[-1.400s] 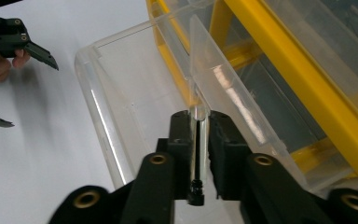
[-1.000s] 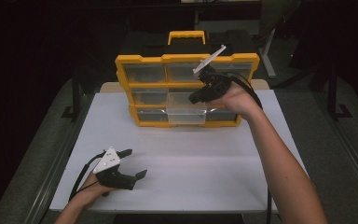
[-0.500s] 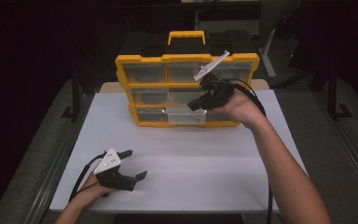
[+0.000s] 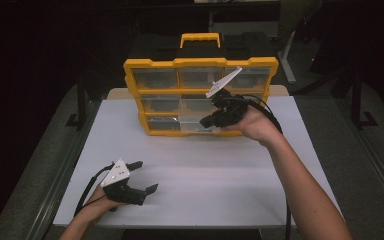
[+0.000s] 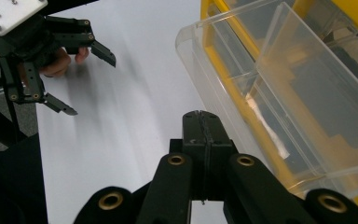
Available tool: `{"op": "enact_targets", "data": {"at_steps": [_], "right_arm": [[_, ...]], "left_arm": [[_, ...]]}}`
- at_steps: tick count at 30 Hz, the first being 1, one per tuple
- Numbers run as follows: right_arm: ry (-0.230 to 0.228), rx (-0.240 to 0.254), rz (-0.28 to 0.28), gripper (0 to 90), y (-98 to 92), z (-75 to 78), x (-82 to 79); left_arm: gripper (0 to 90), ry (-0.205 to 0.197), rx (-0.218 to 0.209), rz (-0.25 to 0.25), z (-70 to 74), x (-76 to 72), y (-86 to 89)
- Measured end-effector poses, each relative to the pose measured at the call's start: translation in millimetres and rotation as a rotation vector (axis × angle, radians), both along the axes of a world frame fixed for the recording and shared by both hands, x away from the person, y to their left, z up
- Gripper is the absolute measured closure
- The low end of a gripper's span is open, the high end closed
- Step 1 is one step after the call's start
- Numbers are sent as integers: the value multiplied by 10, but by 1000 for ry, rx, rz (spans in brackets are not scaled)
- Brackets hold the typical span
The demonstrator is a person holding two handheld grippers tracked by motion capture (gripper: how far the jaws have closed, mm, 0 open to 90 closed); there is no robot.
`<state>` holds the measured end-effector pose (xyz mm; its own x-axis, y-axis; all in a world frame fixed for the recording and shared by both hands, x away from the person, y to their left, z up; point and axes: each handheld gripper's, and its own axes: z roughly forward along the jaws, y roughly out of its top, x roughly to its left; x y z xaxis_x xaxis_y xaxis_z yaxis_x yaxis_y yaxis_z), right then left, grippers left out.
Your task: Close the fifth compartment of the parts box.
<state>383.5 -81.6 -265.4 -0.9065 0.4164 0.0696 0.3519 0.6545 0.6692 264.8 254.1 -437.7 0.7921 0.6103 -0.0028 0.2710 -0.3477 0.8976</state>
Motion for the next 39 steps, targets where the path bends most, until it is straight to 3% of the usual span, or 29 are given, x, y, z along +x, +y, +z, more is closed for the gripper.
{"op": "enact_targets", "data": {"at_steps": [6,11,12,14,39], "right_arm": [[-23,-8,14,889,20,-43,32],[-9,-9,-7,890,34,-25,36],[-28,-14,7,890,27,-32,58],[-9,-2,-9,890,32,-17,58],[-11,25,-61,889,11,-15,297]], "left_arm": [[64,-2,-3,-2,-4,-3,0],[65,-3,-1,-6,-5,-4,-1],[65,-3,-3,-6,-3,-6,-1],[65,-6,1,-8,-1,-5,7],[70,-5,3,-7,8,-7,5]]}}
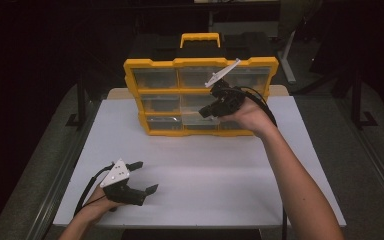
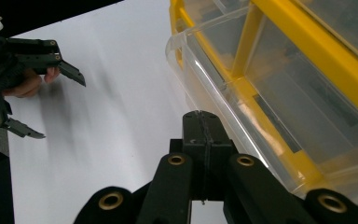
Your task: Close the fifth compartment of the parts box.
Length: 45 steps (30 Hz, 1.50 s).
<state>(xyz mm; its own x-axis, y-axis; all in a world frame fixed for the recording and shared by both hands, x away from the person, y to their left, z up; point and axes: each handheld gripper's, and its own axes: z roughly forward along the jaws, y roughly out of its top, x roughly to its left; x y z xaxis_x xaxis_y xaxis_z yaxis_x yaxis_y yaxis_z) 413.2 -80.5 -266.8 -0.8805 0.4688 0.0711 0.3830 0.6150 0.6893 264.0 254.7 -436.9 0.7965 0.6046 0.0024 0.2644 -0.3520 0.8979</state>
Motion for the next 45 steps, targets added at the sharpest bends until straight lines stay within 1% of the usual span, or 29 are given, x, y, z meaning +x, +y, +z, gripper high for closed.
{"op": "enact_targets", "data": {"at_steps": [5,7,8,10,11,12,15,18,19,22,25,27,30,31,33,37,43,45], "right_arm": [[0,3,-14,890,-9,1,39],[-9,4,-22,890,-12,5,58],[-6,4,-25,890,-13,10,66],[-14,5,-31,890,-15,11,91],[-7,9,-39,890,-11,15,101],[-13,7,-41,890,-9,11,114],[-11,11,-53,890,-4,7,145],[-16,25,-62,891,-7,-8,184],[-18,24,-68,890,-8,-9,194],[-13,30,-87,890,-9,-12,223],[-23,36,-94,891,-12,-25,262],[-18,42,-106,891,-6,-27,276],[-33,38,-113,891,-2,-31,303],[-31,39,-119,891,3,-30,304],[-43,31,-128,891,16,-30,313],[-53,34,-131,891,19,-34,318],[-52,43,-123,889,-35,-48,248],[-56,54,-126,863,-58,-57,214]], "left_arm": [[71,2,-2,-1,-12,0,-5],[71,1,-1,-2,-14,0,-4],[71,1,0,-2,-14,1,-4],[70,3,1,-2,-12,2,-5],[71,4,-2,-2,-11,0,-8],[71,3,-3,-3,-11,0,-10],[71,4,8,-6,-15,3,-5],[70,-1,7,-7,-15,9,1],[71,3,1,-5,-16,6,-2],[71,2,8,-7,-17,9,2],[70,7,10,-7,-22,12,0],[71,7,16,-10,-22,10,2],[71,7,16,-11,-24,7,1],[71,7,16,-12,-25,8,2],[71,8,16,-11,-27,7,2],[71,7,19,-15,-20,7,1],[71,9,20,-11,-29,8,17],[71,2,25,-14,-26,9,23]]}}
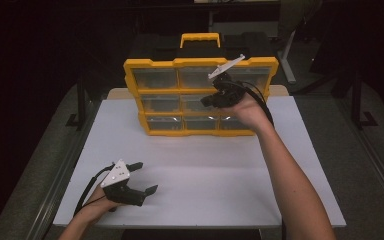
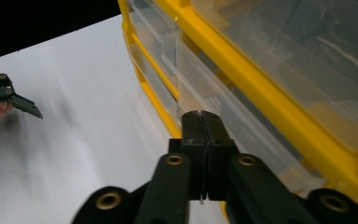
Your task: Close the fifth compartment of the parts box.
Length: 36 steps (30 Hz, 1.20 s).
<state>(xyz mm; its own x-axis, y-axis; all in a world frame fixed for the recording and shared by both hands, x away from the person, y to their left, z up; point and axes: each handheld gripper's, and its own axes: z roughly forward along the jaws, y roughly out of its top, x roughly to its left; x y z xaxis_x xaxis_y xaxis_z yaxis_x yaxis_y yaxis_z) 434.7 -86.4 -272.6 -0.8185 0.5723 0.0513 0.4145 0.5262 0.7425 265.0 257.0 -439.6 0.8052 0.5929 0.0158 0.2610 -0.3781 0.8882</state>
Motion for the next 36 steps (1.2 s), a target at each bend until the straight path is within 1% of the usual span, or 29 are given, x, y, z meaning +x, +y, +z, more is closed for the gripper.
{"op": "enact_targets", "data": {"at_steps": [2,3,4,5,7,8,9,11,13,15,18,21,23,26,28,29,31,34,36], "right_arm": [[-4,2,4,798,-29,-16,-47],[-8,8,-4,775,-39,-25,-72],[10,19,-13,747,-39,-26,-100],[-3,19,-10,708,-59,-41,-125],[-3,30,-15,662,-89,-61,-169],[-2,32,-16,622,-105,-72,-190],[-12,32,-17,581,-121,-85,-210],[-20,38,-23,552,-156,-113,-260],[-36,50,-25,494,-183,-145,-305],[-52,42,-35,429,-194,-176,-350],[-67,44,-50,371,-230,-218,-395],[-66,46,-62,304,-271,-269,-428],[-76,48,-65,274,-300,-311,-440],[-73,59,-79,221,-342,-369,-472],[-89,55,-83,180,-368,-414,-499],[-86,60,-89,165,-369,-426,-511],[-88,72,-90,132,-379,-464,-540],[-104,67,-88,110,-399,-534,-582],[-101,82,-78,64,-414,-584,-614]], "left_arm": [[71,4,-1,1,2,6,-5],[71,6,-3,0,1,4,-8],[71,7,-2,-2,-1,2,-12],[71,7,1,-4,-1,1,-12],[71,7,0,-3,2,1,-13],[71,7,-1,-4,5,0,-13],[71,7,1,-6,7,-1,-12],[71,7,0,-6,2,0,-16],[71,7,2,-5,-4,2,-19],[71,8,0,-5,-8,-1,-21],[71,6,3,-6,-3,0,-17],[71,7,2,-6,-3,0,-17],[71,7,2,-7,-3,0,-17],[71,9,1,-6,-2,0,-16],[71,12,-2,-7,-2,-2,-16],[71,12,-2,-7,-1,-3,-16],[71,14,-2,-6,1,-4,-15],[71,11,-3,-6,3,-5,-14],[71,12,-6,-3,2,-4,-13]]}}
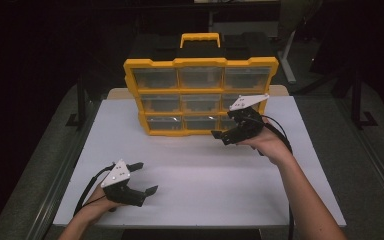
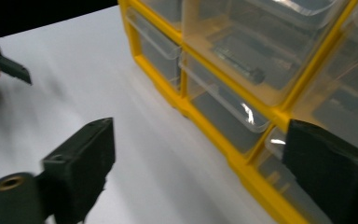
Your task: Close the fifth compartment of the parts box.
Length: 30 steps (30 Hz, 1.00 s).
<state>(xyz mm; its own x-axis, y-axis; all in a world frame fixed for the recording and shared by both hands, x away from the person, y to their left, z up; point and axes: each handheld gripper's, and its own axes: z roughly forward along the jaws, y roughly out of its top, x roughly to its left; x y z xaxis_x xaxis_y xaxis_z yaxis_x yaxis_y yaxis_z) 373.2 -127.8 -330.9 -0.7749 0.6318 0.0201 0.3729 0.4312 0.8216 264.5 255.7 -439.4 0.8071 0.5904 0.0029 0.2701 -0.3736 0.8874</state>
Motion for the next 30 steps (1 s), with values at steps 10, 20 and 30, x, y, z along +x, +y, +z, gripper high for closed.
{"op": "enact_targets", "data": {"at_steps": [10,20,30], "right_arm": [[11,5,-7,4,-80,-248,-178],[27,27,-36,4,-238,-502,-362],[56,29,-60,4,-401,-718,-563]], "left_arm": [[70,10,-3,7,-5,8,14],[69,19,14,-5,-6,3,13],[69,12,20,-10,-7,3,17]]}}
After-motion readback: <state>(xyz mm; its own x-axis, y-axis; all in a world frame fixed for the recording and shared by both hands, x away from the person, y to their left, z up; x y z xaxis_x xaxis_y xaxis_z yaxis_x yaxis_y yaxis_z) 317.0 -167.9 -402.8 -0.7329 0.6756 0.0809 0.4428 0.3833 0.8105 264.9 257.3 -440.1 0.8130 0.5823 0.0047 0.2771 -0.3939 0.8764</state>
